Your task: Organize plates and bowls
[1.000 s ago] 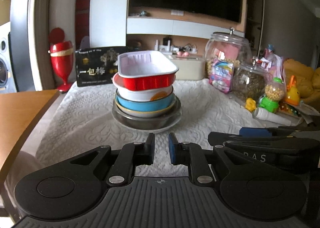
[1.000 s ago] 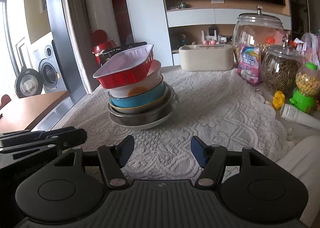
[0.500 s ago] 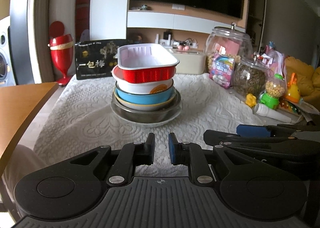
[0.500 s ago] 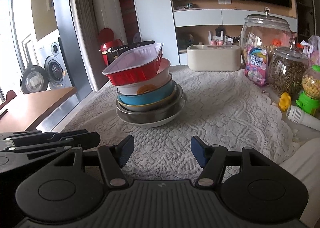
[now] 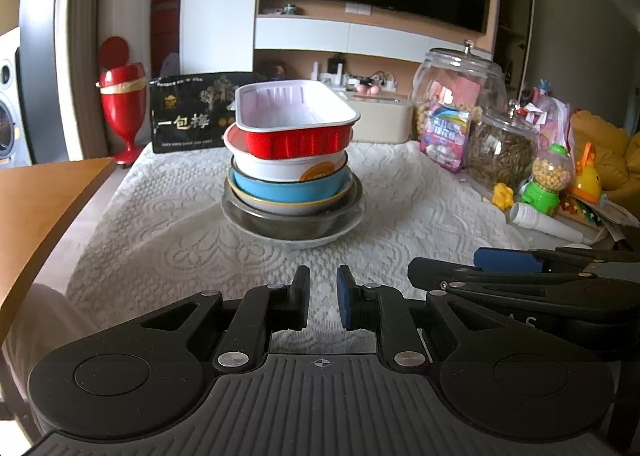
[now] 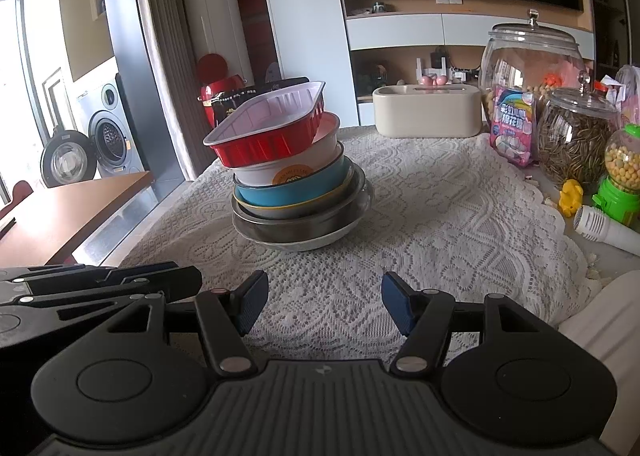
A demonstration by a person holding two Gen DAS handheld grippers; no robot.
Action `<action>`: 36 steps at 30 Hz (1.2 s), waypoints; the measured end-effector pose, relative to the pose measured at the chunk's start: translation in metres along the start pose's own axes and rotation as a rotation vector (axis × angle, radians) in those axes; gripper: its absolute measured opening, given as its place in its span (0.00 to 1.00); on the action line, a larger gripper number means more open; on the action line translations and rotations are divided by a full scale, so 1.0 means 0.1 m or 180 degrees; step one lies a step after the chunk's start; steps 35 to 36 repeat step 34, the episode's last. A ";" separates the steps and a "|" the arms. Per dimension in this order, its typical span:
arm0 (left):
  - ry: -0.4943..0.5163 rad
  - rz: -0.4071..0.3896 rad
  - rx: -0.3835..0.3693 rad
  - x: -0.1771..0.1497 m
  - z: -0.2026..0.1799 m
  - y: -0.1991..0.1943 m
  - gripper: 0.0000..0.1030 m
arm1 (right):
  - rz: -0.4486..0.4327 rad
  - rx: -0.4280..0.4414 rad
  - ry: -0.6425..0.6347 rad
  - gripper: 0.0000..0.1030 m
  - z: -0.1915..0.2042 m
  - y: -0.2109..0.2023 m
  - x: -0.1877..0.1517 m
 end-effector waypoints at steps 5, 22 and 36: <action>0.0002 -0.0001 0.0001 0.00 0.00 0.00 0.17 | 0.0001 -0.0001 0.0005 0.62 0.00 0.00 -0.01; 0.0001 -0.0001 0.0001 0.00 0.00 0.00 0.17 | 0.0003 -0.0001 0.0017 0.62 0.00 0.00 -0.02; -0.0024 -0.0005 -0.0020 -0.01 -0.02 -0.01 0.17 | 0.0002 0.0001 0.0016 0.62 0.01 0.00 -0.03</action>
Point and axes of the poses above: each gripper's, at about its wrist camera, not at the fingertips, and y roughly the way its jaws point, z to its left, x to its top, the point moved 7 cm from there along y, roughly the way its jaws point, and after that the axes turned 3 degrees about x, right-handed, at the moved point
